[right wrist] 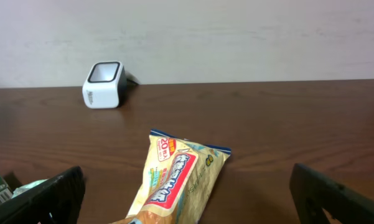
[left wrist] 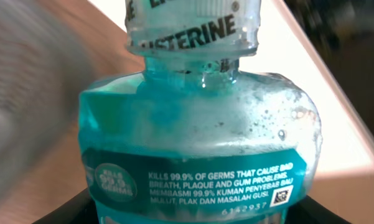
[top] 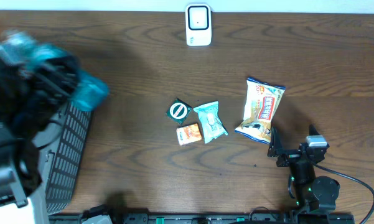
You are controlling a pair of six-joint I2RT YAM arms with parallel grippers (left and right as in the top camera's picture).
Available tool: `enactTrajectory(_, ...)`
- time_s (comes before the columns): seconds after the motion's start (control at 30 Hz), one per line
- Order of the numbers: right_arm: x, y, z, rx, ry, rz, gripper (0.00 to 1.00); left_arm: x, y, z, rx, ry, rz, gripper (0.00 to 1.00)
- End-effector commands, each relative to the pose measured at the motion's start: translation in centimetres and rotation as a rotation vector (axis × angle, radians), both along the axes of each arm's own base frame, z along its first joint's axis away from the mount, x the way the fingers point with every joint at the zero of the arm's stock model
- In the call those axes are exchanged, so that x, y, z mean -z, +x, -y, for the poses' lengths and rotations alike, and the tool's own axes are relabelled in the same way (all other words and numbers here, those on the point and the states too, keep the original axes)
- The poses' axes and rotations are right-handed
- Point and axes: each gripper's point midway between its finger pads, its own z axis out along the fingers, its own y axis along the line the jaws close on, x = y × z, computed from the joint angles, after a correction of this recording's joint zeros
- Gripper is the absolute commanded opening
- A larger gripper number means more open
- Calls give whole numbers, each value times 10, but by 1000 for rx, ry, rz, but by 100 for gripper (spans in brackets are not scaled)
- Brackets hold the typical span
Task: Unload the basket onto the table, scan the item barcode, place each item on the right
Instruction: 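Carry the Listerine bottle past the scanner and stand it left of the items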
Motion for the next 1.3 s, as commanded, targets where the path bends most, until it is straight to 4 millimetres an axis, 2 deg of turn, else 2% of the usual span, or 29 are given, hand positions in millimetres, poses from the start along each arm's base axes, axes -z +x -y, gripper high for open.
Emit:
enactTrajectory(0.0, 0, 0, -2, -5, 9, -1, 99, 6, 5, 51, 144, 108, -11, 60)
enactTrajectory(0.17, 0, 0, -2, -5, 9, -1, 99, 72, 18, 77, 150, 333, -232, 59)
enactTrajectory(0.3, 0, 0, -2, -5, 9, -1, 99, 129, 30, 85, 127, 445, -436, 59)
enactTrajectory(0.33, 0, 0, -2, -5, 9, -1, 99, 147, 34, 89, 125, 453, -499, 59)
enactTrajectory(0.37, 0, 0, -2, -5, 9, -1, 99, 155, 36, 90, 124, 456, -523, 59)
enactTrajectory(0.47, 0, 0, -2, -5, 9, -1, 99, 210, 48, 95, 93, 466, -674, 59)
enactTrajectory(0.57, 0, 0, -2, -5, 9, -1, 99, 253, 54, 98, 69, 468, -767, 59)
enactTrajectory(0.63, 0, 0, -2, -5, 9, -1, 99, 277, 53, 99, 68, 472, -817, 57)
enactTrajectory(0.67, 0, 0, -2, -5, 9, -1, 99, 302, 50, 101, 82, 466, -862, 55)
enactTrajectory(0.73, 0, 0, -2, -5, 9, 0, 99, 326, 46, 103, 91, 461, -889, 55)
enactTrajectory(0.77, 0, 0, -2, -5, 9, -1, 99, 344, 42, 101, 91, 462, -900, 55)
enactTrajectory(0.83, 0, 0, -2, -5, 9, -1, 99, 359, 40, 102, 106, 462, -890, 55)
enactTrajectory(0.93, 0, 0, -2, -5, 9, -1, 99, 375, 39, 111, 215, 500, -849, 55)
enactTrajectory(1.13, 0, 0, -2, -5, 9, -1, 99, 389, 34, 134, 422, 509, -791, 56)
enactTrajectory(1.17, 0, 0, -2, -5, 9, -1, 99, 388, 33, 141, 469, 499, -777, 60)
enactTrajectory(1.23, 0, 0, -2, -5, 9, -1, 99, 384, 36, 144, 486, 498, -756, 98)
enactTrajectory(1.27, 0, 0, -2, -5, 9, -1, 99, 379, 37, 144, 481, 501, -748, 98)
